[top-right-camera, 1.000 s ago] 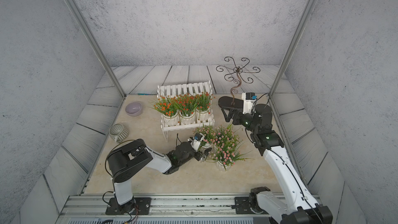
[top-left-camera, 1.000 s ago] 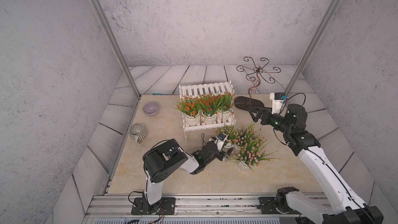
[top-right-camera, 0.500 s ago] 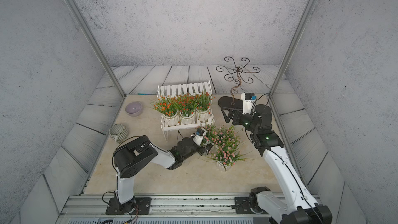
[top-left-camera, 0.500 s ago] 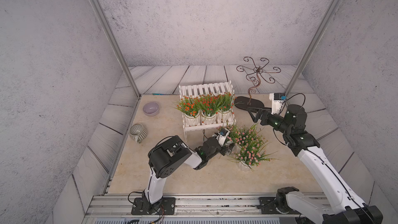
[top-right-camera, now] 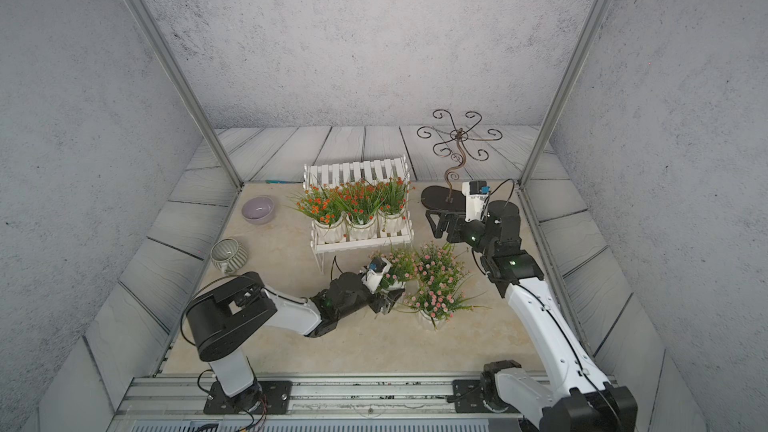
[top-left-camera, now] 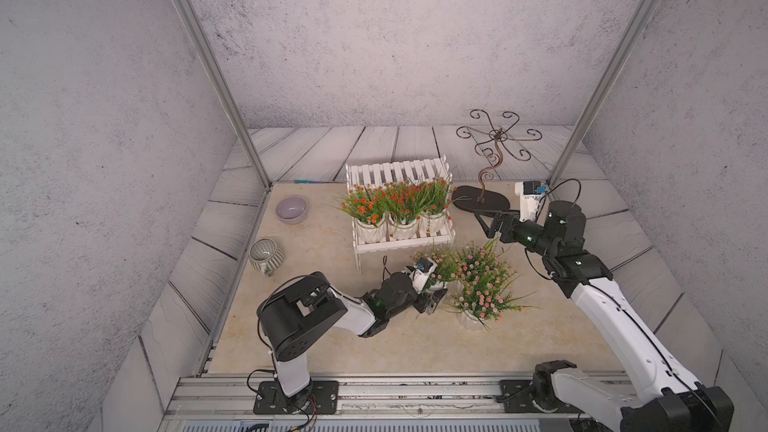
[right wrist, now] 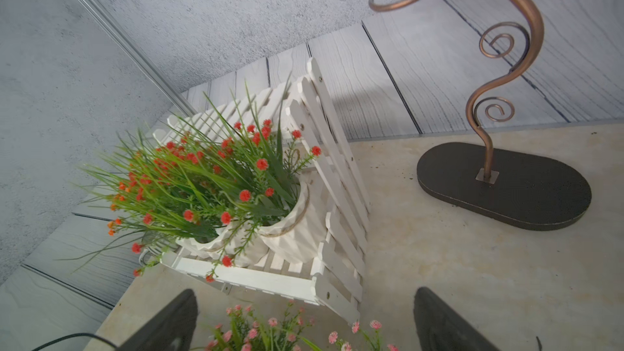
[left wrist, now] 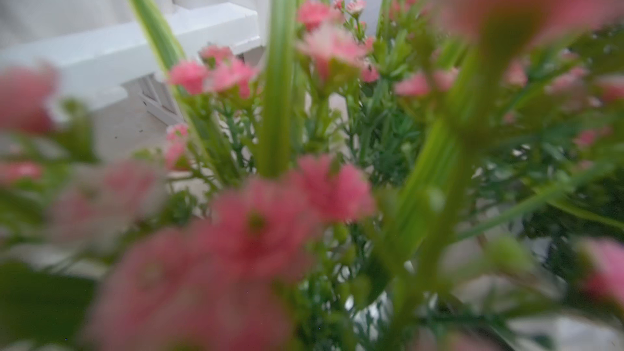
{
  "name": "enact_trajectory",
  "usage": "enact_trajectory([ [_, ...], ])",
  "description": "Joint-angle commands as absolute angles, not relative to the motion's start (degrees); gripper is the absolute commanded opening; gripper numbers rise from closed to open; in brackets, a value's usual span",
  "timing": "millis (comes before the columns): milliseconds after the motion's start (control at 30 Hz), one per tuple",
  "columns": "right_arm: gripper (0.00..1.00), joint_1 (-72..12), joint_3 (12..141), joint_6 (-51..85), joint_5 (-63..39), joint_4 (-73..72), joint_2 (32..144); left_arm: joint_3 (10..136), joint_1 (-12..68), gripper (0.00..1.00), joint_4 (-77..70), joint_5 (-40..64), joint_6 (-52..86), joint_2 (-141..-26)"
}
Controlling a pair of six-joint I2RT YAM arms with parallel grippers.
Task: Place the baby's breath potted plants on the rack by color
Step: Pick up the baby's breath potted plant from the center of the board, then move the rack to the center of the board.
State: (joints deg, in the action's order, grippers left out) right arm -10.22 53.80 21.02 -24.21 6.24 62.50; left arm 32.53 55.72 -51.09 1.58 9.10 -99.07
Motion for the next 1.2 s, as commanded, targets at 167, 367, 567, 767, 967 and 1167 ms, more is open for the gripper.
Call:
enact_trajectory([
  [167,0.97,-16.2,54.0,15.4,-18.6,6.8,72.9,27.7,62.2,0.61,-36.6,-4.4,10.7,-80.6],
  [367,0.87,-19.2,53.9,15.4,-14.7,1.9,78.6,25.5,67.0,0.61,-24.1,-11.1,11.2,-65.9],
  [567,0.80,-20.3,54.1,16.3,-14.0,-1.8,83.6,26.8,68.6,0.61,-9.1,-15.3,13.8,-52.3],
  [767,0.65,-23.2,54.1,16.0,-11.2,-4.2,86.0,30.8,68.8,0.61,0.5,-19.3,15.2,-43.7],
  [967,0.48,-26.3,54.3,15.3,-6.4,-5.5,87.1,39.8,68.9,0.61,8.4,-22.8,14.2,-43.8],
  [1167,0.34,-27.1,53.8,15.8,-4.1,-5.9,87.9,49.8,68.8,0.62,14.0,-25.8,10.9,-45.0],
])
